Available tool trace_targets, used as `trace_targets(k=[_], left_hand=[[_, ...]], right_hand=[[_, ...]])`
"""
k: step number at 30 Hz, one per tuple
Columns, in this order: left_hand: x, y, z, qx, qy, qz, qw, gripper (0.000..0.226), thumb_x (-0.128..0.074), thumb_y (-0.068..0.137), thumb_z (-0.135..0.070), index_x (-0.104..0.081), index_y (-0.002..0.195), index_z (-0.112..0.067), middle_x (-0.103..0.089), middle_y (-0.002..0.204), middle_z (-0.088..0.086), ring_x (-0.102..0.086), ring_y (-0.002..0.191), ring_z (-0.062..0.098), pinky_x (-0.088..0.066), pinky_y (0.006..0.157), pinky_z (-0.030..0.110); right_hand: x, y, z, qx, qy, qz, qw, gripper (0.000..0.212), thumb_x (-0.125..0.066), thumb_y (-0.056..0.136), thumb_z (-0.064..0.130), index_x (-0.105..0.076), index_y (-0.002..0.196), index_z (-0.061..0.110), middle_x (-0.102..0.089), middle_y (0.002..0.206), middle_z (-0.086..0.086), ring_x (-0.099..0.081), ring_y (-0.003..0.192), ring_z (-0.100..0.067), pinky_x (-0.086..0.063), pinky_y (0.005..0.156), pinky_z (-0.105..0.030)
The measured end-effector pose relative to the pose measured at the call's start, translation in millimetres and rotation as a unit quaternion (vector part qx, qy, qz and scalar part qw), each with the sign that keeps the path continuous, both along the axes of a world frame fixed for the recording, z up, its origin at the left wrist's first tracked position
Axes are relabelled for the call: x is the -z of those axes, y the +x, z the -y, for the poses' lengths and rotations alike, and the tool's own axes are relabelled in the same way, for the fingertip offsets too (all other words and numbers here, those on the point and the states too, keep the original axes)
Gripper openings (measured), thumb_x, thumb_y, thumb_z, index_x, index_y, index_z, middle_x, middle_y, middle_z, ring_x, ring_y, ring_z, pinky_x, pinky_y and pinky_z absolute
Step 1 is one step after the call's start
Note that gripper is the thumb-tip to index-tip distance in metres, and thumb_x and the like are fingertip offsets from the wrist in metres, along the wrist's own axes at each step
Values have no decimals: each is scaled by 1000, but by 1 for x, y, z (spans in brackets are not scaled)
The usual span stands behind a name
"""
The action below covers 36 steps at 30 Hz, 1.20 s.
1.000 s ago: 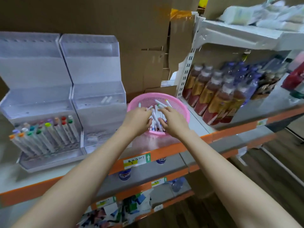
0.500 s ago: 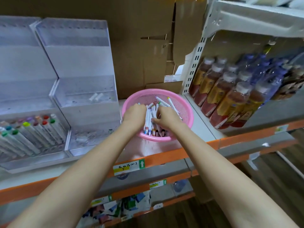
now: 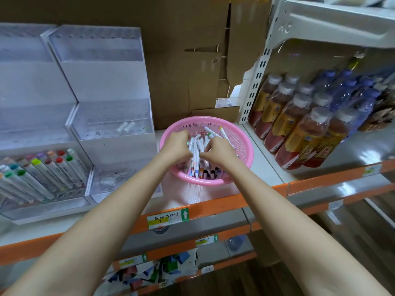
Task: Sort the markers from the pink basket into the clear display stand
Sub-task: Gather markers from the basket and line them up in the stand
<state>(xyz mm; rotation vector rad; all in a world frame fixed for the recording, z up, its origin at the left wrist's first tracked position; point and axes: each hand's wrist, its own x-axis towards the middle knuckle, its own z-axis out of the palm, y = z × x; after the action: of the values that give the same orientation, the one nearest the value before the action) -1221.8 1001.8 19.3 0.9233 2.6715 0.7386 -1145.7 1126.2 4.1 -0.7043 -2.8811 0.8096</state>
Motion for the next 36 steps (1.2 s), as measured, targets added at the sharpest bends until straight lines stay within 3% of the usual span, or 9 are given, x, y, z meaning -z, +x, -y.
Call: trace_targets(k=[3, 6, 10, 12, 18, 23, 30, 33, 36], left_hand=[[-4, -1, 1, -23, 68, 47, 996, 54, -68, 73, -2, -52, 125, -8, -66, 97, 12, -64, 89, 27, -51, 71, 31], [-7, 2, 2, -36, 173, 146, 973, 63, -64, 75, 6, -49, 132, -17, -63, 77, 8, -65, 67, 25, -59, 67, 40], [-9, 10, 4, -37, 253, 188, 948, 61, -60, 79, 6, -51, 131, -25, -61, 75, 8, -60, 61, 20, -58, 59, 34], [-12, 15, 7, -32, 275, 176, 944, 56, -62, 83, 0, -51, 131, -26, -59, 76, 7, -61, 63, 18, -58, 59, 33], [-26, 25, 26, -1, 342, 81, 936, 57, -64, 85, -3, -46, 134, -26, -58, 98, 5, -64, 86, 17, -60, 63, 34], [-42, 35, 51, 6, 356, -12, 934, 63, -67, 83, -3, -45, 135, -30, -57, 90, -10, -60, 83, 8, -60, 71, 33], [-57, 39, 115, -28, 360, -48, 931, 65, -70, 82, -4, -45, 135, -33, -58, 89, -3, -64, 78, 14, -59, 70, 38], [-58, 36, 152, -51, 353, -54, 933, 64, -67, 84, -4, -43, 136, -32, -57, 90, -2, -65, 74, 15, -59, 69, 36], [-56, 32, 189, -72, 347, -66, 933, 64, -67, 83, -3, -44, 135, -32, -59, 89, 0, -66, 74, 16, -59, 70, 39]], right_hand=[[-2, 2, -1, 7, -38, -22, 999, 20, -63, 77, 16, -58, 64, 1, -58, 67, -11, -52, 55, -17, -40, 57, -34], [-8, 7, -2, 14, -103, -76, 992, 21, -63, 83, 14, -62, 79, -7, -57, 85, 5, -58, 49, 0, -52, 67, -36], [-14, 16, 2, 11, -139, -116, 983, 11, -58, 86, 11, -51, 80, 7, -57, 77, -7, -62, 68, -24, -53, 67, -39], [-15, 19, 3, 13, -167, -143, 975, 9, -58, 88, 12, -50, 87, 9, -59, 81, -10, -66, 72, -31, -57, 66, -43], [-37, 34, 13, -22, -220, -249, 943, 19, -62, 91, 9, -51, 105, 15, -62, 86, -5, -63, 75, -14, -59, 60, -30], [-54, 38, 36, -59, -191, -284, 938, 20, -64, 90, 11, -51, 105, 12, -64, 85, -10, -65, 78, -23, -61, 61, -38], [-64, 24, 95, -102, -157, -295, 937, 19, -62, 83, 10, -47, 95, 12, -64, 84, -10, -62, 77, -30, -55, 65, -53], [-63, 17, 127, -126, -151, -292, 936, 22, -62, 78, 14, -47, 94, 13, -64, 81, -9, -61, 71, -31, -54, 65, -52], [-64, 8, 159, -145, -141, -289, 936, 26, -64, 79, 11, -52, 101, 8, -63, 82, -6, -62, 69, -23, -55, 64, -39]])
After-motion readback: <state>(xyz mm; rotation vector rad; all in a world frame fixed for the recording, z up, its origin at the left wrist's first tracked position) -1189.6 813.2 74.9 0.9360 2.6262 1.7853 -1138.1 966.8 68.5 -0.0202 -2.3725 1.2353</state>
